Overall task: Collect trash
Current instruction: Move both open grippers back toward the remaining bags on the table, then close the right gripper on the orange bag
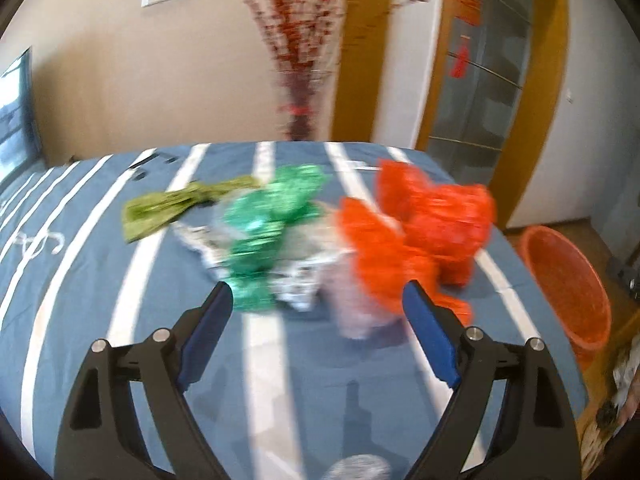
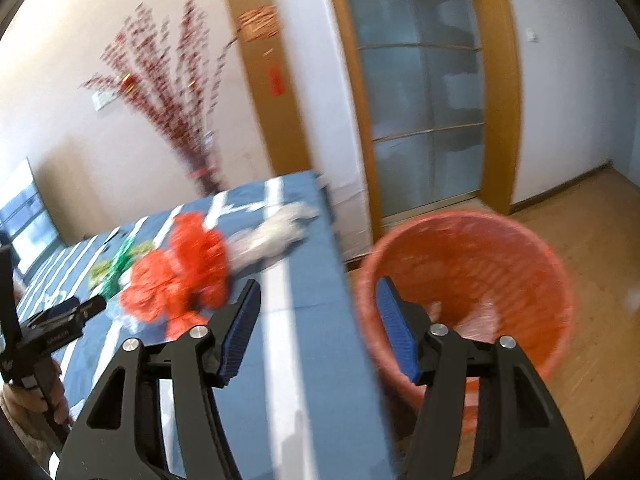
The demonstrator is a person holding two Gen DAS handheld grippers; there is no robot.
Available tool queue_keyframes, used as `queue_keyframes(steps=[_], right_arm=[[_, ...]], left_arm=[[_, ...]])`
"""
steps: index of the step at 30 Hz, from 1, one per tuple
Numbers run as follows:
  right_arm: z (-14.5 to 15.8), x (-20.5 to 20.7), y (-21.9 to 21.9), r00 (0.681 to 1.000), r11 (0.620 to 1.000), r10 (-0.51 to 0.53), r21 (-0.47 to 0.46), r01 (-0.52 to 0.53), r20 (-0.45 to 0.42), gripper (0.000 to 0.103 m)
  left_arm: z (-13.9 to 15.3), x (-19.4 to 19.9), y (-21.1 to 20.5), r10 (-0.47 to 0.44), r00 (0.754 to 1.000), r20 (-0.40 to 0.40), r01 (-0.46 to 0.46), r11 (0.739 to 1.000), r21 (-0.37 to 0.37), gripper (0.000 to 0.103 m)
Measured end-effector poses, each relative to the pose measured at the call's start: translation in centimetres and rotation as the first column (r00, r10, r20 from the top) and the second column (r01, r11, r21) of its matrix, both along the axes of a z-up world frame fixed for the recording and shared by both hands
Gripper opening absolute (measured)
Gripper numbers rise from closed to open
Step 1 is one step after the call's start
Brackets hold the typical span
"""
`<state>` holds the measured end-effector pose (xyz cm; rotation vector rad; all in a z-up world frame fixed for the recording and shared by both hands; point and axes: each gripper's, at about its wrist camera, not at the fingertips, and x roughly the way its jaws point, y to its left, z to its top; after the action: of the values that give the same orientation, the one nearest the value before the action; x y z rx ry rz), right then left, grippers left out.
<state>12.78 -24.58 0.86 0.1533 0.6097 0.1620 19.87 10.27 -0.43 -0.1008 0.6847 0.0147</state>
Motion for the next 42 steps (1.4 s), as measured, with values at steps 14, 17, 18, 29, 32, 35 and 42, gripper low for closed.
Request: queue_keyframes(steps=[14, 17, 18, 29, 32, 35, 42], right_arm=[[-3.8, 4.1, 11.5, 0.970, 0.978, 0.200, -0.025, -0.206, -0.139, 0.037], [-4.6, 5.0, 12.7, 0.963, 0.977, 0.210, -0.009, -0.215, -0.169, 0.036], [-4.9, 5.4, 13.0, 0.961, 0.976, 0.212, -0.003, -0.216, -0.180, 0.036], [-7.0, 7.4, 15.9, 0.944, 0.972, 0.219, -0.031, -0.233, -0.245, 0.035], [-7.3, 7.6, 16.0, 0.941, 0.971, 0.218, -0.036, -0.235, -0.258, 0.025], [-7.2, 7.4, 15.9, 0.939, 0.968, 0.229, -0.038, -0.247, -0.255, 0.016], [-5.8, 5.6, 14.9, 0.948, 0.966, 0.243, -0.042, -0.257, -0.206, 0.011]], left_arm=[[-2.0, 0.0, 7.9, 0.179, 0.983, -0.040, -0.178, 0.984, 0.028, 0.099], [-2.3, 0.1, 8.6, 0.198, 0.979, -0.045, -0.196, 0.980, 0.046, 0.099], [-2.3, 0.2, 8.8, 0.199, 0.979, -0.045, -0.197, 0.979, 0.050, 0.099], [-3.2, 1.2, 10.2, 0.180, 0.981, -0.073, -0.180, 0.984, 0.004, 0.099], [-3.2, 1.2, 10.5, 0.165, 0.983, -0.078, -0.167, 0.985, -0.028, 0.099], [-3.4, 1.3, 10.6, 0.160, 0.983, -0.089, -0.165, 0.985, -0.049, 0.099], [-3.1, 1.7, 10.1, 0.119, 0.988, -0.097, -0.128, 0.988, -0.086, 0.099]])
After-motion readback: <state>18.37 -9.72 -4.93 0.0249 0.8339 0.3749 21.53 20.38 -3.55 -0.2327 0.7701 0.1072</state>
